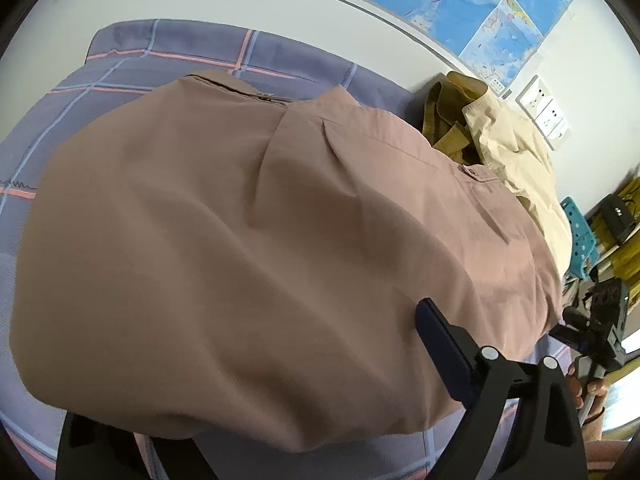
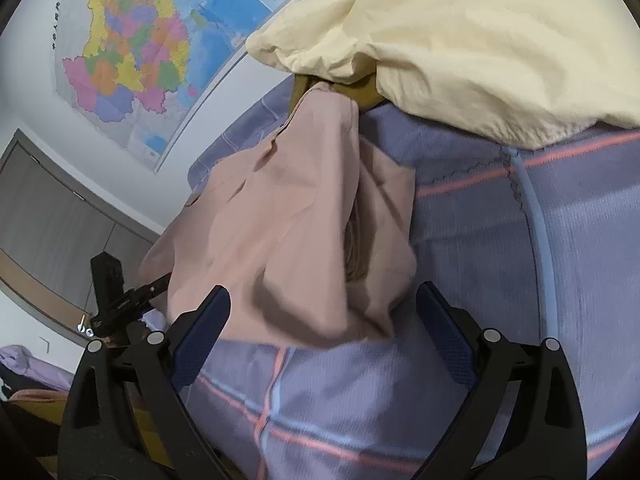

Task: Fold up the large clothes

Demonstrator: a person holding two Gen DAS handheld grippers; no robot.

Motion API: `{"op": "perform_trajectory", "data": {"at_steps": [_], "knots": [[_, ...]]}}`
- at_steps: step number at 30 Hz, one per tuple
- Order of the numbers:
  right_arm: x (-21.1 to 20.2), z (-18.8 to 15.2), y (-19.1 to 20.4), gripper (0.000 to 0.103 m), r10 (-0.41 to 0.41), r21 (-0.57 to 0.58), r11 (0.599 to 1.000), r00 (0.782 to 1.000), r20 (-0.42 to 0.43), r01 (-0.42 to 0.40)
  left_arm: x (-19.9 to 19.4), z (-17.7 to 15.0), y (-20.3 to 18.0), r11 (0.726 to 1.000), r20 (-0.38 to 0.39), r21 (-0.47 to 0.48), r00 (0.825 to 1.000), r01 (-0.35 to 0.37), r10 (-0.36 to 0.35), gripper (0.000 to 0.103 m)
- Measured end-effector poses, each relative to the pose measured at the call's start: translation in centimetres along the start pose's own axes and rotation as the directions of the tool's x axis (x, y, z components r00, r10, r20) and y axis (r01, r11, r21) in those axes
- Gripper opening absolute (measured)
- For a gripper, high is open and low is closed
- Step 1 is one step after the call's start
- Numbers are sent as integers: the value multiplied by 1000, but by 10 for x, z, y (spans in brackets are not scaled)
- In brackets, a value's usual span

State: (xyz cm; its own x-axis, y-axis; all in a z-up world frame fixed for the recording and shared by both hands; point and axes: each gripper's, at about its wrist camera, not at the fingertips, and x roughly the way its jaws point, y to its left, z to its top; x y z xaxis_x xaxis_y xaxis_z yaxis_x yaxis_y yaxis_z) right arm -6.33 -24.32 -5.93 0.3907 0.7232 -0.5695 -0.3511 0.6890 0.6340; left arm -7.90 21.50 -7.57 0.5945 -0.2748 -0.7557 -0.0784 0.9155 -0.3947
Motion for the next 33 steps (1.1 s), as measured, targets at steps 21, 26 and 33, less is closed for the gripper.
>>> {"op": "perform_trajectory", "data": {"at_steps": [21,26,33], "knots": [[39,2,19,85,73,2,997,994,-78,-73,14,10,-9,999,15,30,1000,-11,11,93],[57,12,28,85,89,-20,996,994,-62,-90,22,19,-12,999,34,21,999,-39,39,89],[76,18,32,66,144,-2,990,987,-73,-144,21,22,-4,999,56,-15,997,-51,52,74]]}}
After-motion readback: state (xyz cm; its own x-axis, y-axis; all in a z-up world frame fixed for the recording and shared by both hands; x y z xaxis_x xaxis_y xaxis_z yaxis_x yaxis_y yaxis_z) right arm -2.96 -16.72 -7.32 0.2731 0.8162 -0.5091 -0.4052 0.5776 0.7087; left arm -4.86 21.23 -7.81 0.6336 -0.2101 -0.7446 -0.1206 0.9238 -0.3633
